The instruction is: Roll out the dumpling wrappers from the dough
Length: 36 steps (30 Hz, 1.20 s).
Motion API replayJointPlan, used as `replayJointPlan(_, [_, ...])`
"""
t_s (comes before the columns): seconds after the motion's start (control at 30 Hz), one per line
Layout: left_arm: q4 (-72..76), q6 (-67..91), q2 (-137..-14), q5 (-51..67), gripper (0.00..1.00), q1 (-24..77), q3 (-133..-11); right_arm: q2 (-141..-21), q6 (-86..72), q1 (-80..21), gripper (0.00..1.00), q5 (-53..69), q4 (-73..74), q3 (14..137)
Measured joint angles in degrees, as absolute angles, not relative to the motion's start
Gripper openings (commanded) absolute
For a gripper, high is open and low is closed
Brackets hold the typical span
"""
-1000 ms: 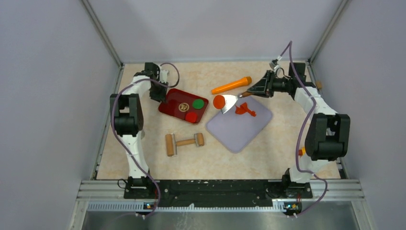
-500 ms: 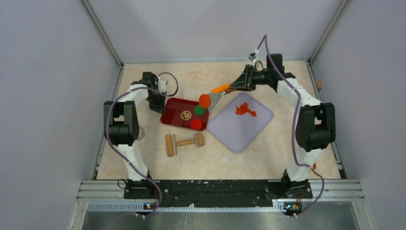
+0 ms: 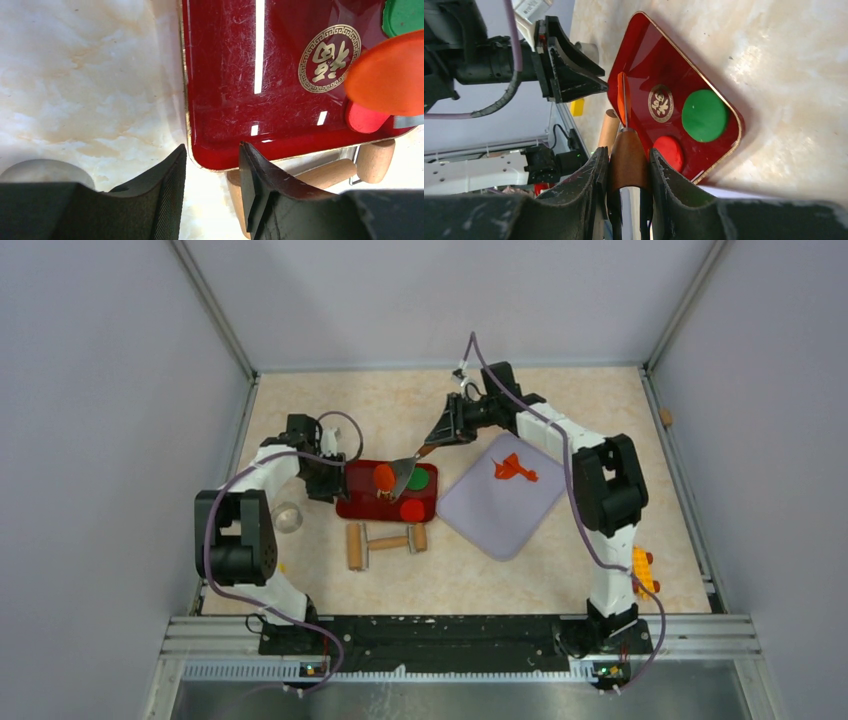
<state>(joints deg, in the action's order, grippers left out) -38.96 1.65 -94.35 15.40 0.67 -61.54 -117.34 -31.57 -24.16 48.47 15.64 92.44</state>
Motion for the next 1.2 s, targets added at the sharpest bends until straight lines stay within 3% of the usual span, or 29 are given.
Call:
replayJointPlan(0.37, [-36.91,3.36,-91.96,15.64,0.49,-2.55,-61.54,-120.75,-29.15,-28.01,0.0,40.12,19.27,99.92])
replayJointPlan(1.2, [-35.99,4.51,-91.96,16.51,0.5,-2.55,-61.54,-121.67,-26.46,-28.62,0.0,31.7,24.91,101.58])
